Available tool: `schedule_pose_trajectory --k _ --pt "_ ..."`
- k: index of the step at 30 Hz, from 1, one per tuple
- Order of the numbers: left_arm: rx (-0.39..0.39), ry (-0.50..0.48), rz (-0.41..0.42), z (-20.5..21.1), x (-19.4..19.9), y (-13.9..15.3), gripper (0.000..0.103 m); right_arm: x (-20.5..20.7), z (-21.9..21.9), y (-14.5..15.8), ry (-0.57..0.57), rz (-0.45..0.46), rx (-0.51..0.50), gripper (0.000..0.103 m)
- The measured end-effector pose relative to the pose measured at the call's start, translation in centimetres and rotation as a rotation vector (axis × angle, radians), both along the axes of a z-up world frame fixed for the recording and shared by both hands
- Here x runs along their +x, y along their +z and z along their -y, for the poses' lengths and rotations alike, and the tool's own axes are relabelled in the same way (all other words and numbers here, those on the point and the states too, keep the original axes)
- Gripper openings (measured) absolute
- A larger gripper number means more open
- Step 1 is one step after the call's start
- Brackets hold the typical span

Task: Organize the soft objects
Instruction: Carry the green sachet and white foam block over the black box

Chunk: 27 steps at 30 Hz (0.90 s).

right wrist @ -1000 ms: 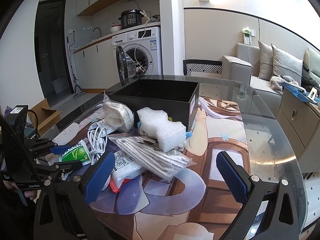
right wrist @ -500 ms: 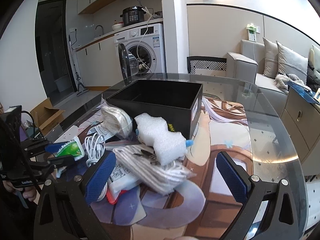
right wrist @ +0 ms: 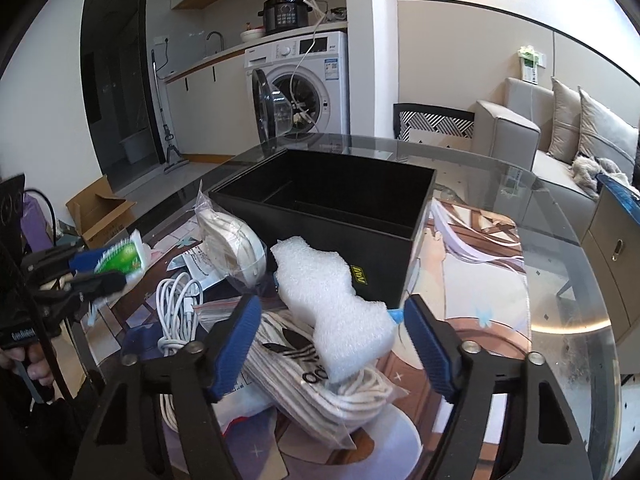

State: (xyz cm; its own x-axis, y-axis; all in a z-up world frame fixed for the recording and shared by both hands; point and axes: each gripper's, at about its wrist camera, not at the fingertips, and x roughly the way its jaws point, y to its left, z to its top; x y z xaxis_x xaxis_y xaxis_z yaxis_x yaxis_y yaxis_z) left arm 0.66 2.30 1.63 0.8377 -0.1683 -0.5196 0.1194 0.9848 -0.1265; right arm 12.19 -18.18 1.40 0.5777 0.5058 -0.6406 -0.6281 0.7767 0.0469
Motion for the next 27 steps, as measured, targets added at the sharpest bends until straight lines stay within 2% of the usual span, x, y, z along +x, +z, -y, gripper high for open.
schedule_pose_trajectory --k 3,11,18,27 --pt "-0.002 0.005 0.016 -0.1 0.3 0.7 0.04 0.1 -0.1 -0.1 0.01 -0.001 0.007 0.064" --pt "-0.006 -0.006 0.053 -0.1 1.1 2.3 0.04 -0.7 0.2 0.1 0.039 0.027 0.02 0.036" --pt "-0.002 -0.019 0.075 0.2 2.3 3.5 0.04 -2.0 0.7 1.2 0.055 0.067 0.034 0.035" --pt "0.001 -0.034 0.092 0.9 4.1 4.6 0.041 -3.4 1.6 4.0 0.041 0.144 0.088 0.035"
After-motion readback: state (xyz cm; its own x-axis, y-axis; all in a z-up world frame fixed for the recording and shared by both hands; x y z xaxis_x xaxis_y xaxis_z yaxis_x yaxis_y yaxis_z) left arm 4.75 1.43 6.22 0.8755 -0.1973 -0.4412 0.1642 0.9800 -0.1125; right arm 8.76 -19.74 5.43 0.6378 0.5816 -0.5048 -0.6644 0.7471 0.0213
